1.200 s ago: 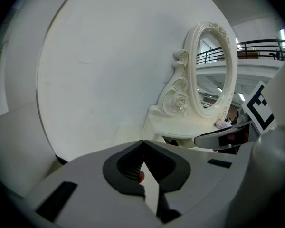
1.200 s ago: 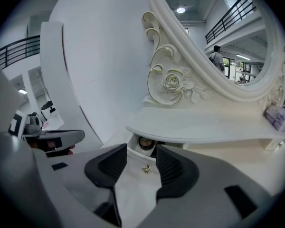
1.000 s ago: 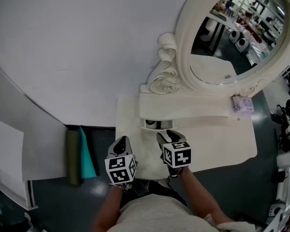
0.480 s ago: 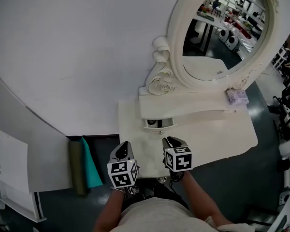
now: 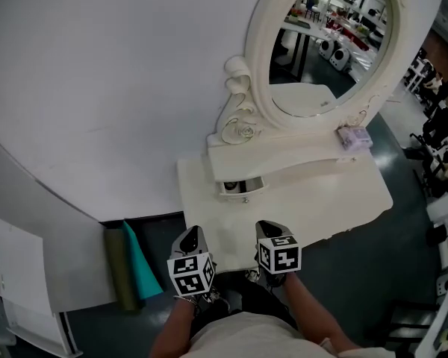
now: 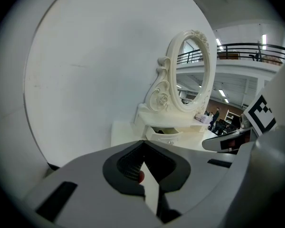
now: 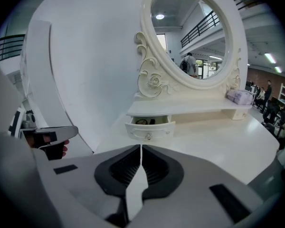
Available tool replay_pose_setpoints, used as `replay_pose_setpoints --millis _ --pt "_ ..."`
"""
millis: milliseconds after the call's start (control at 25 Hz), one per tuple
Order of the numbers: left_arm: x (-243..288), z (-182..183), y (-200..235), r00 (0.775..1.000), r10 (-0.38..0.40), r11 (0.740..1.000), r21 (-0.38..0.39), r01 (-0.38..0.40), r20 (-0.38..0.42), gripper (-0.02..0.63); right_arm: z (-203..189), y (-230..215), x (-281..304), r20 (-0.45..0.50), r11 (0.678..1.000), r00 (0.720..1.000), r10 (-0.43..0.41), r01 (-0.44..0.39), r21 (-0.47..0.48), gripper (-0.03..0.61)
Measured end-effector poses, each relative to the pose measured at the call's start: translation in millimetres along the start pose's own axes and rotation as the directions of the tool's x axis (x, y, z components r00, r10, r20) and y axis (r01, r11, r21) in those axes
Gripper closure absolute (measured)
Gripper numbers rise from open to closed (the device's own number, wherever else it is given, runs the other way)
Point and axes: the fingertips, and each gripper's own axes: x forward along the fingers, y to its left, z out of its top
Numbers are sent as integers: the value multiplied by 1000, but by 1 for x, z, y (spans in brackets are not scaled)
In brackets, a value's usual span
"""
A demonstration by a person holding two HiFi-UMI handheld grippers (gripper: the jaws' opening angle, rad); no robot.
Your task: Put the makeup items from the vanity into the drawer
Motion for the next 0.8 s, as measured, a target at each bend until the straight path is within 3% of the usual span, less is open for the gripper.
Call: replay_pose_setpoints --millis 280,520,800 --pt "-1 9 -15 1000 -11 1000 25 10 24 609 12 -17 -14 72 999 997 -34 32 28 554" --pt "2 13 -29 999 31 999 -14 -30 33 609 14 -32 -23 80 1000 997 7 -8 4 554" --pt "2 10 -48 998 59 998 9 -59 32 609 3 -41 -24 69 998 996 59 -59 1 554"
